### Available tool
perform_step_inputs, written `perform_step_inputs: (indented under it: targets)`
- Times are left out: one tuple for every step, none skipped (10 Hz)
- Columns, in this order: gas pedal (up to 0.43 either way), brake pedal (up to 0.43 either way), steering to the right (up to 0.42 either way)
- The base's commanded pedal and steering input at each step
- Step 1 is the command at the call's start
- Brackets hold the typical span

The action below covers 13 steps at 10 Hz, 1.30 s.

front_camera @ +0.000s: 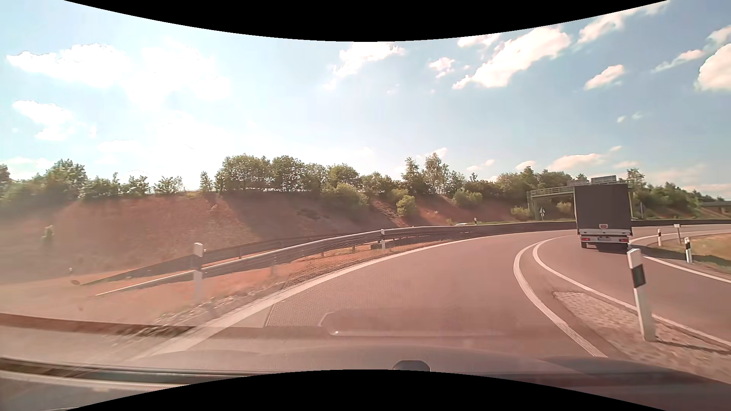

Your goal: Follow the waypoints while adhering to traffic rules and regulations

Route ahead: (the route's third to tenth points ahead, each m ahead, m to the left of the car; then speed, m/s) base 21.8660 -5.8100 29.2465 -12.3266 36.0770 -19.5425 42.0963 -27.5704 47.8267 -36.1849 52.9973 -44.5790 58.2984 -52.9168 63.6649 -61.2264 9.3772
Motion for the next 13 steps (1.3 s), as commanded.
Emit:
perform_step_inputs:
  targets:
    - [0.197, 0.0, 0.13]
    - [0.197, 0.0, 0.13]
    - [0.197, 0.0, 0.13]
    - [0.197, 0.0, 0.13]
    - [0.197, 0.0, 0.129]
    - [0.197, 0.0, 0.128]
    - [0.197, 0.0, 0.127]
    - [0.197, 0.0, 0.126]
    - [0.209, 0.0, 0.124]
    - [0.209, 0.0, 0.121]
    - [0.209, 0.0, 0.12]
    - [0.209, 0.0, 0.12]
    - [0.209, 0.0, 0.117]
